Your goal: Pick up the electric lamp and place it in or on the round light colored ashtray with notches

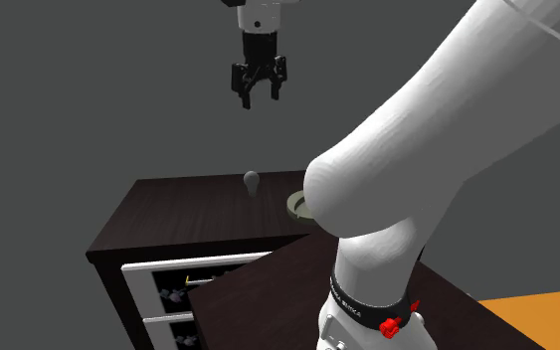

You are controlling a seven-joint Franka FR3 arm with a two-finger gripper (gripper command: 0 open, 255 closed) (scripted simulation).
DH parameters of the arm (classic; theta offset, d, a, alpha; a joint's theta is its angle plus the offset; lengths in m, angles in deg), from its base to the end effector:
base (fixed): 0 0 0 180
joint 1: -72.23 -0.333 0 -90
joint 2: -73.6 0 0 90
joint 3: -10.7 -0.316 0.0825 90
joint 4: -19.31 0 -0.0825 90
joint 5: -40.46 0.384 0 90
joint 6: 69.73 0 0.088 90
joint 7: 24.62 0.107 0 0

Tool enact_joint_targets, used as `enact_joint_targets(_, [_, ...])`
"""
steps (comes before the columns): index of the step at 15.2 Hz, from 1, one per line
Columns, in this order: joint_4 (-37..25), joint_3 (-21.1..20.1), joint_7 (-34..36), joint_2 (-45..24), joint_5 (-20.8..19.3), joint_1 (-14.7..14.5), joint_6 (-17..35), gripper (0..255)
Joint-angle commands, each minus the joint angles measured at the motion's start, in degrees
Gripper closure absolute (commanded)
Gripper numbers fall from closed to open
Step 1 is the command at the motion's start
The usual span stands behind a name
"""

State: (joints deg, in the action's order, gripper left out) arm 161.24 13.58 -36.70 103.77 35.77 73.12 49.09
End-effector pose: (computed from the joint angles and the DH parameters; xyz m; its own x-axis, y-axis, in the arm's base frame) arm 0.3992 -0.0317 0.4863 0.9763 0.1872 0.1085 0.1797 -0.9808 0.0751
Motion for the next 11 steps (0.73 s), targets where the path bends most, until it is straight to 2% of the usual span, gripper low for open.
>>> enact_joint_targets(1, [0.9, 0.9, -0.5, -3.1, 0.2, 0.2, 4.5, 0])
enact_joint_targets(6, [-0.1, 2.9, -2.2, -13.3, 1.5, 0.4, 14.4, 0])
enact_joint_targets(11, [-3.3, 4.7, -5.0, -24.5, 4.6, 0.2, 22.9, 0])
